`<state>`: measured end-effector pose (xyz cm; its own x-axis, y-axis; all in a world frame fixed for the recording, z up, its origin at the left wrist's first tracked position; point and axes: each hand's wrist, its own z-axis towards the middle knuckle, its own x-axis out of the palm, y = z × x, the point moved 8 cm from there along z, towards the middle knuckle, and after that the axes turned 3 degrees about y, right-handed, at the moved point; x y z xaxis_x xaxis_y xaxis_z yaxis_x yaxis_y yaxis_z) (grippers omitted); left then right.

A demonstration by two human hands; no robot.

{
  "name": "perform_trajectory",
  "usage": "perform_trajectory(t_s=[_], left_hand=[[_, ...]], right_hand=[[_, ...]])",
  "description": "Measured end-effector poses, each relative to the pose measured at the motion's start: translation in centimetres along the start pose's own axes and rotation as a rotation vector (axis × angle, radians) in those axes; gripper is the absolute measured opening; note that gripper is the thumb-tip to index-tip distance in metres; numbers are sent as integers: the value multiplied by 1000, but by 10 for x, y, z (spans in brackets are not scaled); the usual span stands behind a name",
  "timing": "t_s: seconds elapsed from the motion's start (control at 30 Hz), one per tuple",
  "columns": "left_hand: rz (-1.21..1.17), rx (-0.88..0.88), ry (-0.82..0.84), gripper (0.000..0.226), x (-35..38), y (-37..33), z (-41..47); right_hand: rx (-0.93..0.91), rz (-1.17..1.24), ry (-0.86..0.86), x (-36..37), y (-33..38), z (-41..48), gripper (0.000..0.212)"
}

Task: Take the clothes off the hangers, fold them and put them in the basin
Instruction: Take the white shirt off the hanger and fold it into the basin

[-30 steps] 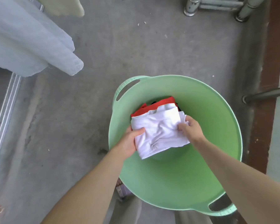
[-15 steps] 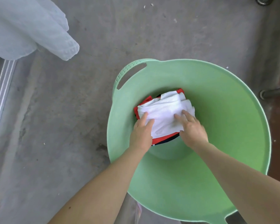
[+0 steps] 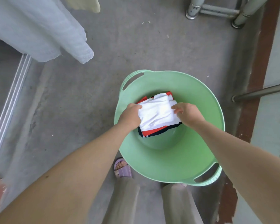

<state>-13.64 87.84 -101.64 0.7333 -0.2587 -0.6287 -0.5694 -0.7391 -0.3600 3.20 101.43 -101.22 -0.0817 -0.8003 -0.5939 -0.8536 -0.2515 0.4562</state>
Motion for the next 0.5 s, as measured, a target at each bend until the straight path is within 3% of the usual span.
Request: perform_trajectory(t_s=[0.5], left_hand=[[-237,147,-137,23,-164,-76,-185]], right_hand=[[-113,304,23,-97,133,-184,27]])
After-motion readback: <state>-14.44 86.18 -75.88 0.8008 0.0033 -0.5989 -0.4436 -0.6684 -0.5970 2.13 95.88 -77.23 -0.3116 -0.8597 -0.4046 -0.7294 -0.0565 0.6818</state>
